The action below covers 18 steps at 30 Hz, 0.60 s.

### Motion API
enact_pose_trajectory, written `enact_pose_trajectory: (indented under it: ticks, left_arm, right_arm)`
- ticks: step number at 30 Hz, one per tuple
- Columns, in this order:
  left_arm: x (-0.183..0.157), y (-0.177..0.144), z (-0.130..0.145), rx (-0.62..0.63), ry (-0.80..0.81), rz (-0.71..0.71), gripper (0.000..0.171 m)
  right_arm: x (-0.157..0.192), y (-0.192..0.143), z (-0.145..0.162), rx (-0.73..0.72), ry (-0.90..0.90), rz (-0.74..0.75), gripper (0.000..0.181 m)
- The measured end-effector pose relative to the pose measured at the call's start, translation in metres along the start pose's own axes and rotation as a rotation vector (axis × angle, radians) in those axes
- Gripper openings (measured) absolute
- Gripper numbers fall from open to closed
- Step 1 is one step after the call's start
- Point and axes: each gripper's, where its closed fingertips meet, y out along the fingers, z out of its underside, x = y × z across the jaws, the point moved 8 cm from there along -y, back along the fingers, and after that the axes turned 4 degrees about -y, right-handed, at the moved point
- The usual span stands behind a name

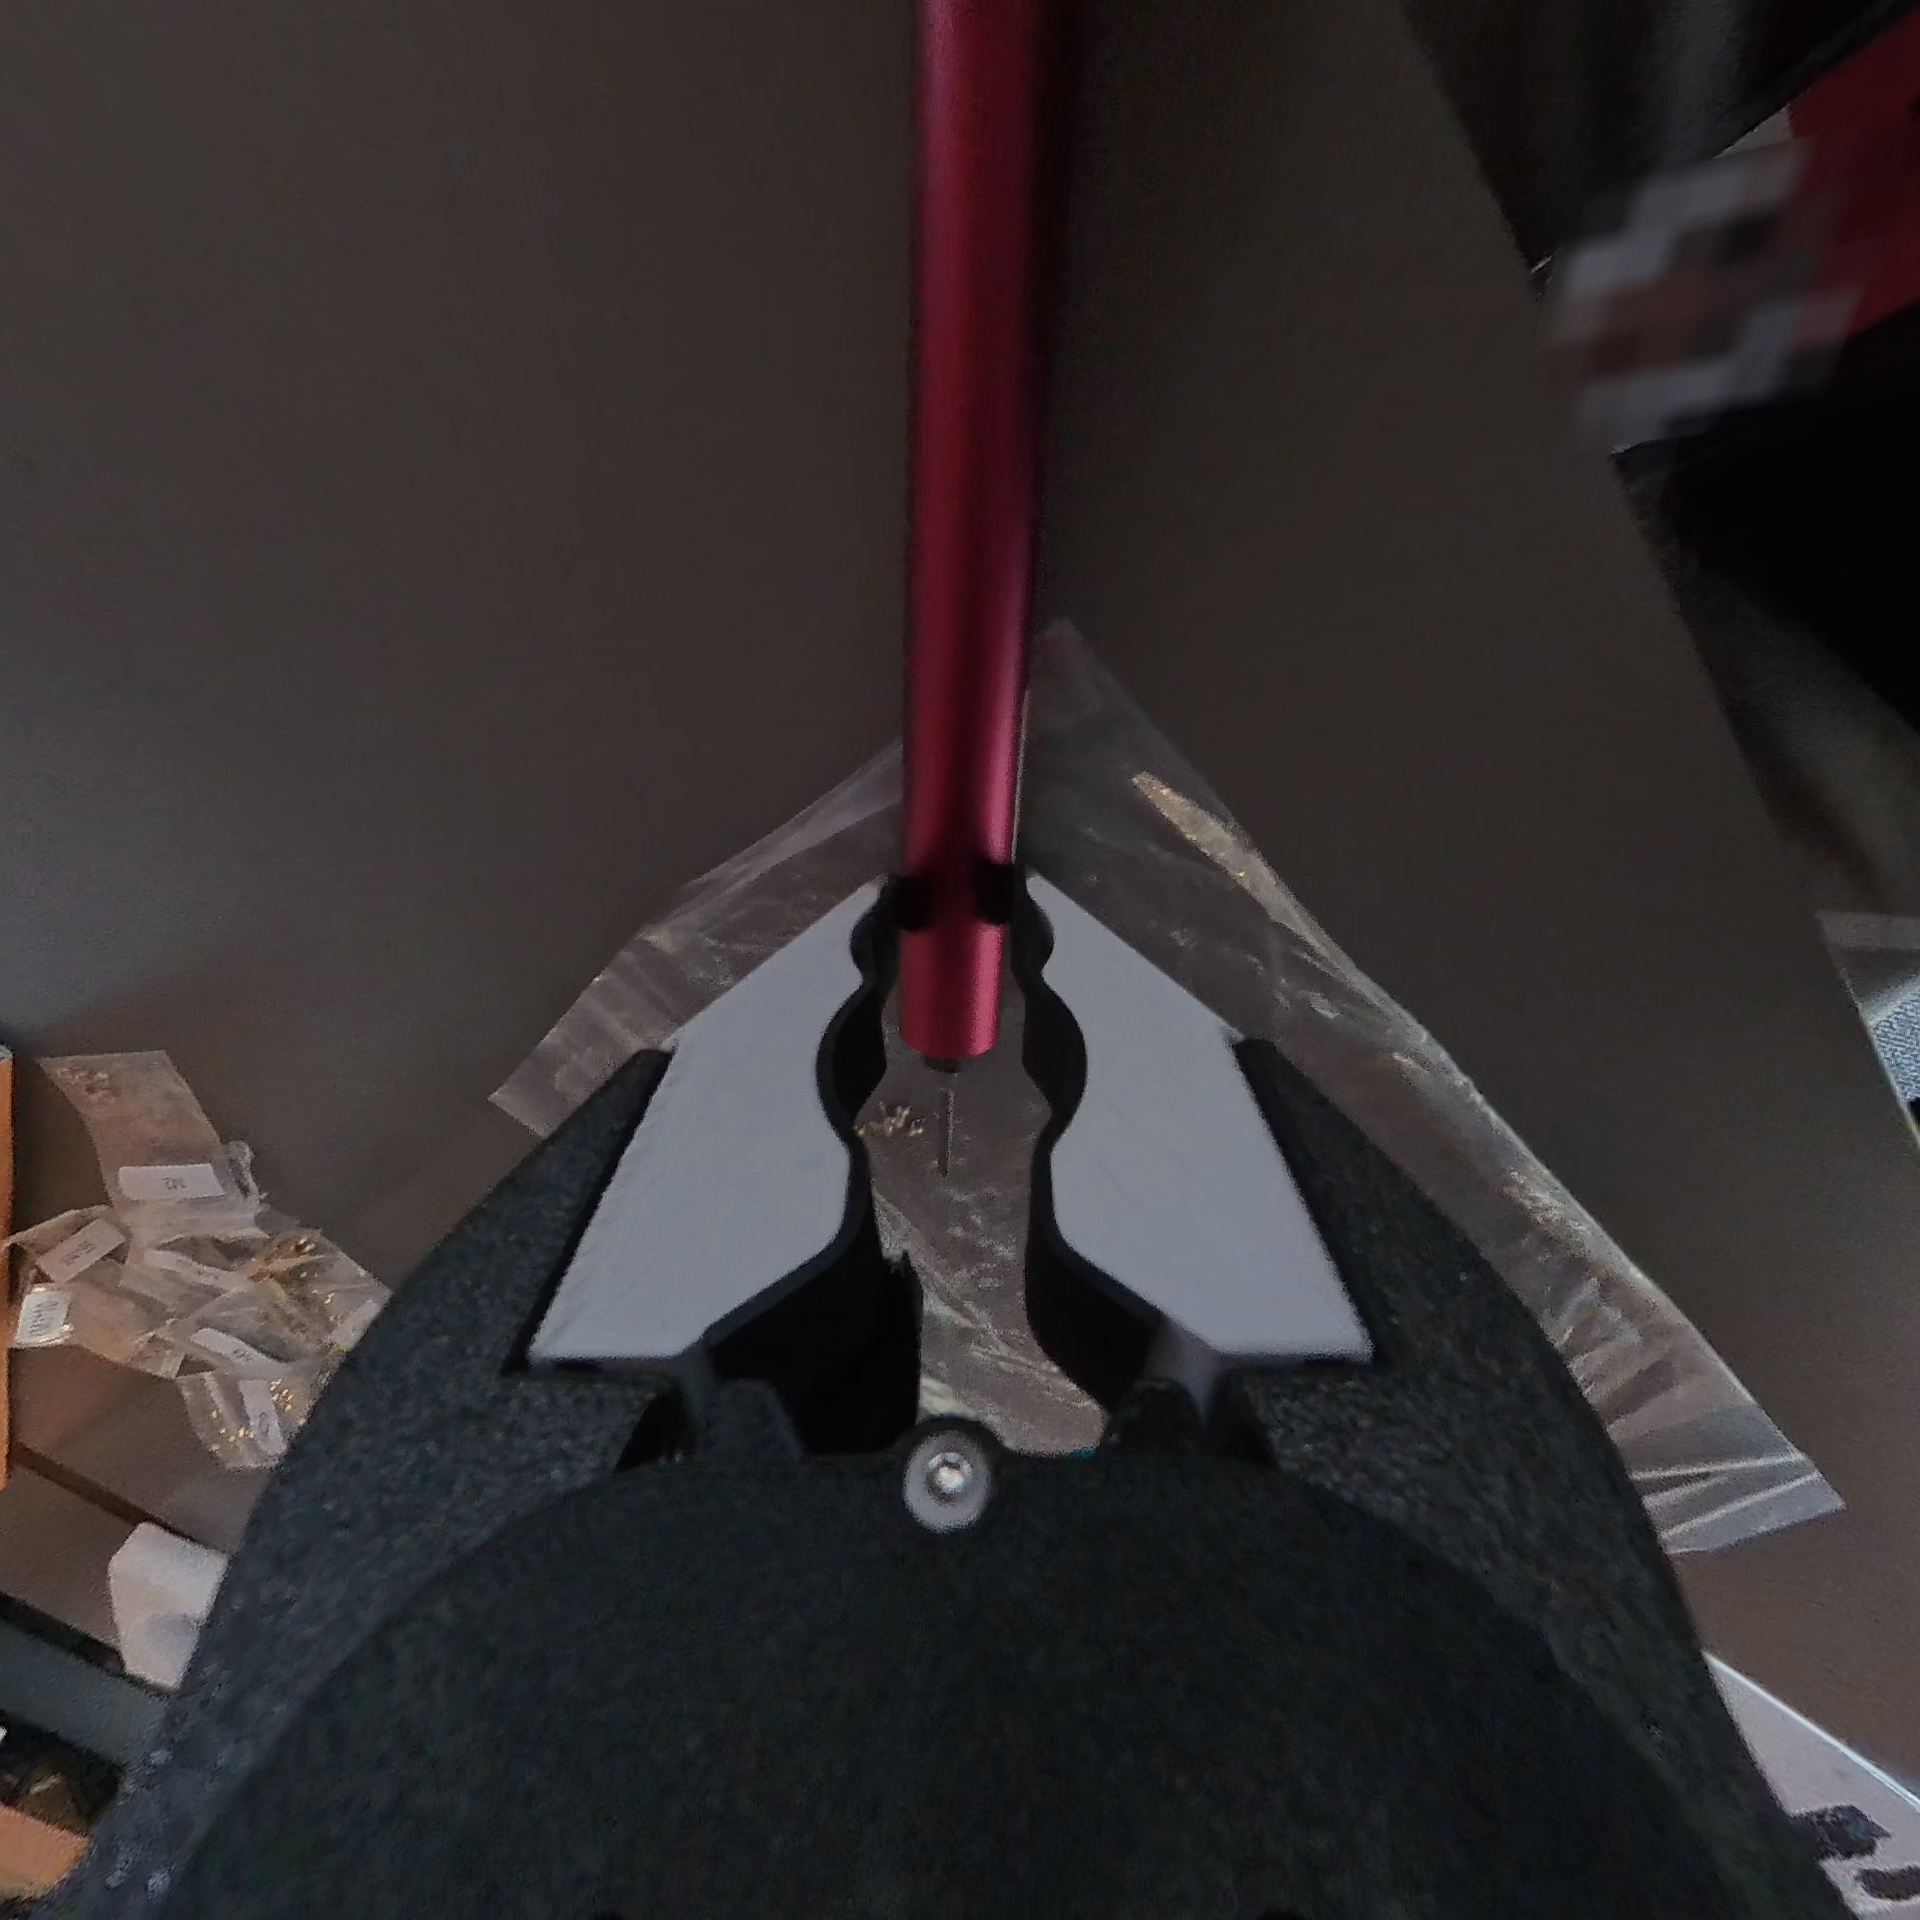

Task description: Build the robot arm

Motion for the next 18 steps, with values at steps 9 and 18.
enact_pose_trajectory:
  ticks: [9,18]
  left_arm:
    - [0.001,-0.032,-0.013,-0.05,0.08,-0.114,0.019]
    - [-0.017,-0.035,-0.02,-0.047,0.116,-0.222,0.019]
  right_arm:
    - [-0.011,0.023,-0.006,0.135,-0.027,0.055,0.028]
    - [-0.006,0.031,-0.01,0.229,-0.198,0.086,0.021]
